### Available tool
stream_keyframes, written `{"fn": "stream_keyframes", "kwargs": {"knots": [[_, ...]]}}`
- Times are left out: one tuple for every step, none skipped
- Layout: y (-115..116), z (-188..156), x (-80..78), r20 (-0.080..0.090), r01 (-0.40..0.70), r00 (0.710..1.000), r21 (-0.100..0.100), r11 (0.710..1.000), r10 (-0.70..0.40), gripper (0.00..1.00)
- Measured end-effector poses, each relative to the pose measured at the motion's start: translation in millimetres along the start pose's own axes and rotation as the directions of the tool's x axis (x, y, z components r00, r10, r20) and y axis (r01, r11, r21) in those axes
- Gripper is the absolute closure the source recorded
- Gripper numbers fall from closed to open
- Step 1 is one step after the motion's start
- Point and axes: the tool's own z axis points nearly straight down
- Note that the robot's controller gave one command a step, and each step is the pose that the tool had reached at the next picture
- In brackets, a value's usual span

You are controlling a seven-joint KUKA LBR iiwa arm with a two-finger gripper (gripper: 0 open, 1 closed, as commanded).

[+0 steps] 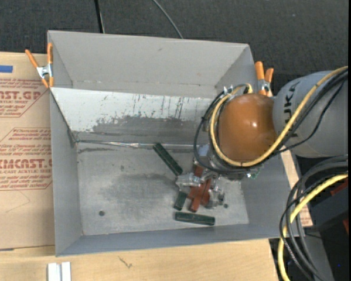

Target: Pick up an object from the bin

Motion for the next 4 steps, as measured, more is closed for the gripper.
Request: {"fn": "stream_keyframes", "kwargs": {"knots": [[0.0,0.0,0.0,0.000,0.000,1.000,0.000,1.000,0.000,1.00],[1.0,-3.7,0.6,-0.001,0.000,1.000,-0.002,1.000,0.000,1.00],[3.2,-22.6,1.3,-0.002,-0.001,1.000,-0.009,1.000,0.001,1.00],[2.6,-45.0,-0.2,0.001,0.000,1.000,-0.005,1.000,0.000,1.00]]}}
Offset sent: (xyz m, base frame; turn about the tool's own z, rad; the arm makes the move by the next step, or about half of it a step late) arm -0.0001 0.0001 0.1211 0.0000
